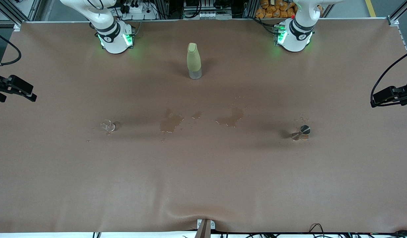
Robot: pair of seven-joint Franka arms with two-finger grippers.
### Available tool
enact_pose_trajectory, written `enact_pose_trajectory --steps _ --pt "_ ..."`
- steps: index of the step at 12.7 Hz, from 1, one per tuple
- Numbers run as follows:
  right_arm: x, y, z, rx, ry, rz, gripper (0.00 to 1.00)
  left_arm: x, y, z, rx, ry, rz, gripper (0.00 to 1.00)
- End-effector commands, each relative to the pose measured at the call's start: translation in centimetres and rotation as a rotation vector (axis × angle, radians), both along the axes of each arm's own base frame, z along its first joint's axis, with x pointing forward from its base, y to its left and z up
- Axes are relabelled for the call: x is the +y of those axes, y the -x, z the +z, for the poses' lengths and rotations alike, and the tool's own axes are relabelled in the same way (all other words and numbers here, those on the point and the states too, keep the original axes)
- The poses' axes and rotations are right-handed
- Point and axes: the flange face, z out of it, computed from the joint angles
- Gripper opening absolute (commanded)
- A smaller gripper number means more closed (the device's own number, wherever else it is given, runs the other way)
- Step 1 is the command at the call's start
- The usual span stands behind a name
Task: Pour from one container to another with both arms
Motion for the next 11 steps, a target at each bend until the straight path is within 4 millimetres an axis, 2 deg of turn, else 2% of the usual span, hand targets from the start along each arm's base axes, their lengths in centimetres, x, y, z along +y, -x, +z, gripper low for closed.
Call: enact_pose_trajectory --steps 1,6,8,11 --pt "-0.2 0.4 0.8 -0.016 0.01 0.008 1.0 -0.1 0.6 1.2 -0.006 -0.013 -0.004 1.0" --pt "-0.2 0.4 0.7 -0.014 0.01 0.008 1.0 -0.5 0.6 1.5 -0.015 0.016 0.0 1.0" --pt "-0.1 0.4 0.7 -0.014 0.01 0.01 1.0 -1.3 0.5 1.5 -0.015 0.017 -0.014 1.0" --pt "-0.2 0.4 0.7 -0.014 0.01 0.008 1.0 -1.1 0.5 1.4 -0.015 0.017 -0.016 1.0"
